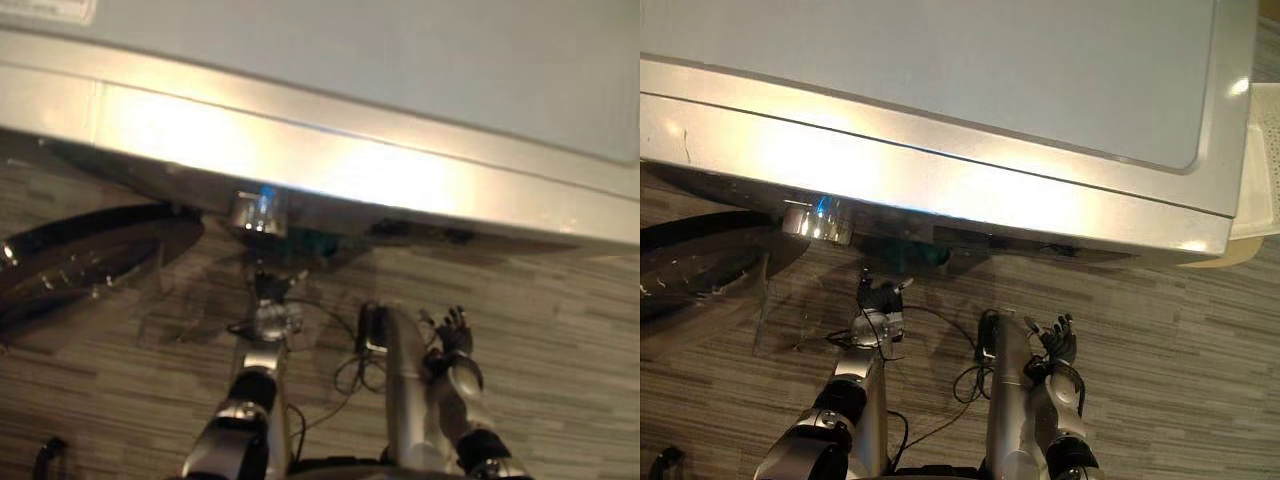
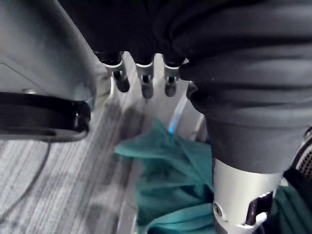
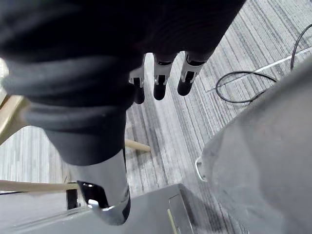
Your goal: Pick up the laundry basket with both hands and put the clothes into the washing machine.
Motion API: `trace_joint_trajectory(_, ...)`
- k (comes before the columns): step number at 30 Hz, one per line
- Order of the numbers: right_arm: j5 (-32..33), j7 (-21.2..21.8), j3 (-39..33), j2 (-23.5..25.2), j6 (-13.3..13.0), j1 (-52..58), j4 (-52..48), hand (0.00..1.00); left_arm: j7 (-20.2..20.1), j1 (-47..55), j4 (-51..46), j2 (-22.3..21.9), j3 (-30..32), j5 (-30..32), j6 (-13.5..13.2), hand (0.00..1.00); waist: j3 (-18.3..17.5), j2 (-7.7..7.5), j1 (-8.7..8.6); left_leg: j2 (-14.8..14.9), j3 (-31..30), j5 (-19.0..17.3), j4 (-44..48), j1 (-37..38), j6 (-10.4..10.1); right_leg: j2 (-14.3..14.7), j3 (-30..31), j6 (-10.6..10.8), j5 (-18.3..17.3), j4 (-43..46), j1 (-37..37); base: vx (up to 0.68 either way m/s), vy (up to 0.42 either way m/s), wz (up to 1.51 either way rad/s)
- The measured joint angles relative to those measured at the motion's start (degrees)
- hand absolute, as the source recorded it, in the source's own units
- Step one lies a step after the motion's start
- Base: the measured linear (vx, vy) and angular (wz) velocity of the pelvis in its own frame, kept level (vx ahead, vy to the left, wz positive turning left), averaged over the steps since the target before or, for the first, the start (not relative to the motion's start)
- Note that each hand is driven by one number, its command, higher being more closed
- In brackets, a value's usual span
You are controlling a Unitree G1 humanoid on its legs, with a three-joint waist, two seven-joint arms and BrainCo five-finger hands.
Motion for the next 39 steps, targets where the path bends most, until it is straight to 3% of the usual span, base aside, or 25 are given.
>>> trace_joint_trajectory(5, 0.20, -0.07, 0.09, -0.42, -1.24, -1.21, -2.06, 0.00, 0.44, -2.84, -0.89, -0.26, -0.03, 1.83, -0.27, 0.00, 1.45, -0.38, 0.54, -0.20, -0.58, 1.23, 0.38, -4.48, -0.27, 0.01, -0.46, -0.04, 0.02, 1.27, -4.34, -0.05, -0.085, 0.06)
trace_joint_trajectory(15, 2.42, -1.58, -0.66, -2.56, -3.17, -4.03, -4.03, 0.00, 2.89, -14.72, 4.98, -0.71, 0.86, 2.43, -0.36, 0.00, 3.33, -1.82, -0.21, -1.19, -3.49, 2.61, 3.92, -17.19, -0.22, -0.20, -2.55, -0.01, -0.01, 4.86, -14.91, -0.05, -0.078, 0.04)
trace_joint_trajectory(22, 3.44, -2.11, -0.72, -3.43, -3.54, -4.57, -3.43, 0.00, 3.44, -21.74, 11.65, 1.03, 4.58, 2.38, 0.75, 0.00, 2.85, -2.42, -1.94, -1.64, -3.66, 3.20, 5.99, -22.89, 0.43, -0.80, -2.29, 0.09, 0.05, 7.05, -20.25, -0.08, -0.045, -0.02)
trace_joint_trajectory(28, 4.37, -1.87, -0.37, -1.49, -3.52, -4.25, -4.81, 0.00, 3.39, -26.57, 16.73, 6.37, 6.96, 1.08, 4.57, 0.00, -2.71, -4.27, -3.18, 2.87, -1.14, 2.40, 8.06, -28.54, 0.97, 2.27, -0.20, 0.40, 1.00, 5.85, -26.14, -0.05, -0.006, -0.38)
trace_joint_trajectory(33, 4.37, -0.52, -0.41, 0.44, -3.59, -3.11, -9.34, 0.00, 3.43, -32.63, 16.95, 10.72, 7.16, -1.88, 4.81, 0.00, -4.34, -4.66, -3.23, 6.42, 0.50, 0.23, 10.97, -30.36, 2.19, 4.73, 1.60, 0.65, 1.11, 4.81, -28.40, -0.04, 0.028, -0.53)
trace_joint_trajectory(35, 4.36, 0.01, -0.45, 0.60, -3.64, -2.09, -10.71, 0.00, 4.64, -34.56, 18.06, 11.39, 8.00, -4.44, 6.34, 0.00, -4.35, -4.62, -3.56, 7.54, 1.52, -0.80, 11.66, -30.36, 2.46, 5.47, 2.36, 0.69, 1.13, 3.91, -28.49, -0.04, 0.049, -0.53)
trace_joint_trajectory(36, 4.36, 0.53, -0.50, 0.65, -3.65, -1.76, -10.71, 0.00, 4.76, -34.59, 18.06, 11.57, 8.00, -4.91, 6.44, 1.00, -4.36, -4.60, -3.79, 8.22, 2.18, -0.96, 11.76, -30.36, 2.62, 5.77, 2.78, 0.70, 1.13, 3.08, -28.58, -0.03, 0.047, -0.36)
trace_joint_trajectory(38, 4.22, 0.82, -0.76, 0.96, -3.64, -0.94, -10.94, 0.00, 5.08, -35.09, 18.05, 11.62, 8.01, -6.60, 6.87, 1.00, -4.31, -4.53, -3.79, 8.76, 2.31, -1.80, 13.08, -30.68, 1.81, 6.16, 3.55, 0.70, 1.12, 2.33, -28.75, -0.05, 0.067, -0.48)
trace_joint_trajectory(39, 3.89, 1.33, -1.03, 1.58, -3.65, -0.03, -11.78, 0.00, 5.89, -35.20, 18.06, 11.87, 8.03, -7.85, 7.24, 1.00, -4.62, -3.82, -4.02, 9.54, 2.62, -2.95, 13.71, -31.41, 2.60, 6.58, 3.72, 0.87, 1.25, 3.22, -29.31, -0.06, 0.066, -0.44)
